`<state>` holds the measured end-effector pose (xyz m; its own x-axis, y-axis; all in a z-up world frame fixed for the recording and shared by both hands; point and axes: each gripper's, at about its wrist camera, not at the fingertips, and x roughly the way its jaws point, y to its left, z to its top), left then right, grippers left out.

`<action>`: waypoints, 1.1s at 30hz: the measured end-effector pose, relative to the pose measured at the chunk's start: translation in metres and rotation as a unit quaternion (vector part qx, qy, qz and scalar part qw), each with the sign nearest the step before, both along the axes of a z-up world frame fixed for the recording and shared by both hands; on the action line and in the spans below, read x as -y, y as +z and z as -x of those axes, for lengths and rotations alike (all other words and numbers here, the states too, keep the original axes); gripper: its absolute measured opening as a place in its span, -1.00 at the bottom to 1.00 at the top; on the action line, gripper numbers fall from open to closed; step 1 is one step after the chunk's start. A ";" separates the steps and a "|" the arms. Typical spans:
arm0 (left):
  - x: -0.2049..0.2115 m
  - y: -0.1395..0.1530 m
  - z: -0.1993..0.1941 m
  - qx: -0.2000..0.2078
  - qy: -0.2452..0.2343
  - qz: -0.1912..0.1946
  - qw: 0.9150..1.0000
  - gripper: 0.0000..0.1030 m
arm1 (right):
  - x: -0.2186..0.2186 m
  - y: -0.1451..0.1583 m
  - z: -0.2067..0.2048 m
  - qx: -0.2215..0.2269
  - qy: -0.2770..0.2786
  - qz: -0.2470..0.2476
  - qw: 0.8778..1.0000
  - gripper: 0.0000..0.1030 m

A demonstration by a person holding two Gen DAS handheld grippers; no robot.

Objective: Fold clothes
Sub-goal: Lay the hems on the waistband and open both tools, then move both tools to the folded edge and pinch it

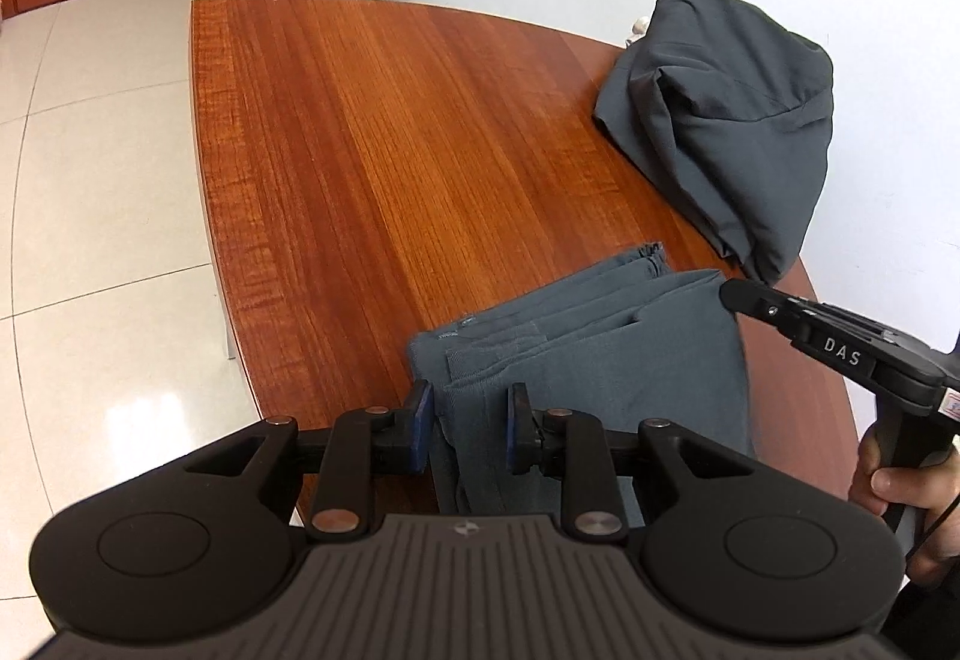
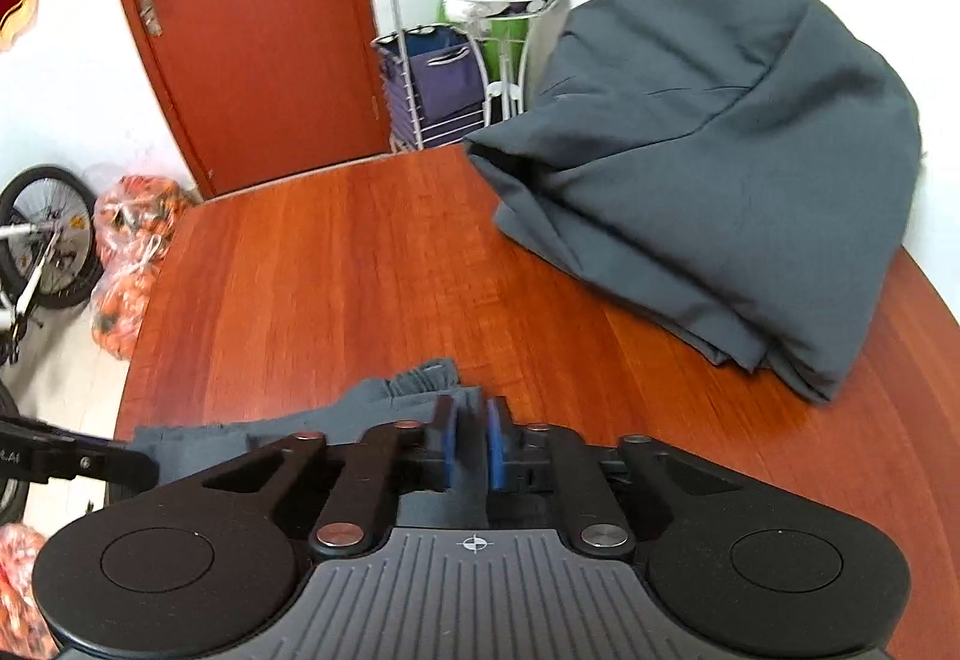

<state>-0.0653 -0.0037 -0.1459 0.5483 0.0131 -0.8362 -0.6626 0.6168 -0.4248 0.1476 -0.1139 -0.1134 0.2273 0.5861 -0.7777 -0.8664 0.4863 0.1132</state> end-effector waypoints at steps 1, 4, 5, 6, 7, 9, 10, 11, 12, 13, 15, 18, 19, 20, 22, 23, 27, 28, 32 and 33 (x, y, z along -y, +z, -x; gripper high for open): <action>0.000 0.003 0.002 0.003 0.001 -0.001 1.000 -0.45 | 0.001 0.002 0.000 0.002 -0.006 0.000 1.000 -0.55; -0.001 0.014 0.011 0.021 0.005 0.001 1.000 -0.45 | 0.009 0.015 0.000 0.000 -0.019 -0.010 1.000 -0.34; -0.001 0.018 0.014 0.026 0.005 0.005 1.000 -0.45 | 0.013 0.020 0.000 -0.005 -0.020 -0.014 1.000 -0.33; -0.001 0.023 0.018 0.031 0.006 0.007 0.999 -0.45 | 0.017 0.025 0.001 -0.007 -0.024 -0.016 1.000 -0.31; 0.000 0.028 0.022 0.035 0.008 0.005 0.999 -0.45 | 0.021 0.029 0.002 -0.009 -0.028 -0.018 0.999 -0.30; 0.004 0.038 0.031 0.044 0.010 0.001 0.999 -0.45 | 0.031 0.041 0.006 -0.011 -0.032 -0.025 0.999 -0.29; 0.006 0.044 0.036 0.048 0.012 -0.002 0.999 -0.44 | 0.037 0.046 0.009 -0.012 -0.034 -0.029 0.999 -0.26; 0.009 0.050 0.041 0.052 0.014 -0.005 0.999 -0.44 | 0.043 0.052 0.011 -0.014 -0.037 -0.033 0.999 -0.22; 0.013 0.055 0.047 0.056 0.016 -0.008 0.998 -0.44 | 0.050 0.058 0.014 -0.017 -0.041 -0.039 0.998 -0.21; 0.017 0.061 0.052 0.060 0.017 -0.011 0.998 -0.44 | 0.057 0.064 0.017 -0.018 -0.044 -0.043 0.998 -0.20; 0.026 0.071 0.064 0.066 0.021 -0.018 0.997 -0.44 | 0.072 0.076 0.024 -0.020 -0.047 -0.050 0.997 -0.19; 0.046 0.087 0.084 0.072 0.021 -0.033 0.997 -0.39 | 0.095 0.091 0.039 -0.016 -0.051 -0.058 0.997 -0.10; 0.054 0.092 0.090 0.074 0.021 -0.039 0.996 -0.38 | 0.104 0.095 0.044 -0.014 -0.051 -0.059 0.997 -0.05; 0.062 0.096 0.097 0.077 0.020 -0.044 0.996 -0.37 | 0.113 0.100 0.050 -0.012 -0.051 -0.061 0.997 -0.04; 0.081 0.106 0.114 0.085 0.020 -0.054 0.995 -0.29 | 0.130 0.106 0.062 -0.007 -0.049 -0.062 0.997 -0.04; 0.090 0.109 0.121 0.086 0.021 -0.057 0.994 -0.29 | 0.139 0.108 0.068 -0.005 -0.048 -0.063 0.997 -0.03; 0.135 0.119 0.155 0.095 0.019 -0.062 0.993 -0.20 | 0.182 0.115 0.096 0.003 -0.043 -0.061 0.997 -0.02; 0.147 0.120 0.164 0.098 0.018 -0.064 0.993 -0.13 | 0.193 0.116 0.104 0.004 -0.042 -0.061 0.997 -0.01; 0.197 0.115 0.198 0.092 0.022 -0.072 0.993 -0.11 | 0.240 0.114 0.131 0.001 -0.042 -0.055 0.998 0.02; 0.211 0.113 0.206 0.091 0.024 -0.071 0.993 -0.09 | 0.252 0.113 0.138 0.000 -0.044 -0.050 0.998 0.03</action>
